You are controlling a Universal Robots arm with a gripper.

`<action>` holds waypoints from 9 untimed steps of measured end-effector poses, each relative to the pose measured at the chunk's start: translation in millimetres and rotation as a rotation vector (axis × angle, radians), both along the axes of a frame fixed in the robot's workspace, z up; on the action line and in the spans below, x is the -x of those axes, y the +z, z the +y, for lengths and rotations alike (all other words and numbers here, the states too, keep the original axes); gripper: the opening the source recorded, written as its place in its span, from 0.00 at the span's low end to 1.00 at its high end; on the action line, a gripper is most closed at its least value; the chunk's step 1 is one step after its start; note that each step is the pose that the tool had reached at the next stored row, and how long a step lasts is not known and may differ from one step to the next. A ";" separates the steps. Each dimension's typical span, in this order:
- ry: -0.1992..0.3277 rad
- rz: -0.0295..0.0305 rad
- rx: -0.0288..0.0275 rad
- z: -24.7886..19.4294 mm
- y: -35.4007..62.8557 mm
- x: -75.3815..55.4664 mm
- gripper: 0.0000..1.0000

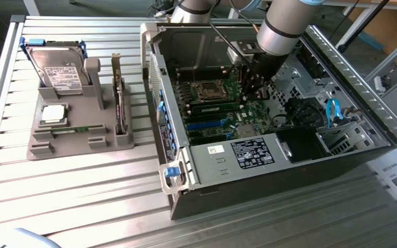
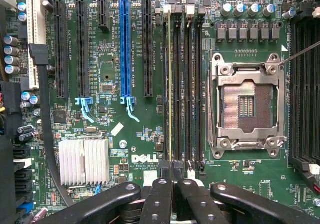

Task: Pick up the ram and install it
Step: 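Press down the ram until it locks into place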

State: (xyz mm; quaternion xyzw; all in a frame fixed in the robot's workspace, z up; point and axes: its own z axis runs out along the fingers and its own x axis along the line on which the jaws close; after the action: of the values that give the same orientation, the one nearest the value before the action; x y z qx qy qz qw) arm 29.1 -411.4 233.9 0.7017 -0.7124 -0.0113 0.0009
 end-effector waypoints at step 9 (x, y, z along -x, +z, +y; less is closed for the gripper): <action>0.000 0.0000 0.0001 0.0 -1.1 0.0 0.10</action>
State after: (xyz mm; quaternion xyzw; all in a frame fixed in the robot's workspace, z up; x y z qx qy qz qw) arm 29.1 -411.4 232.8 0.7017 -0.7124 -0.0113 0.0009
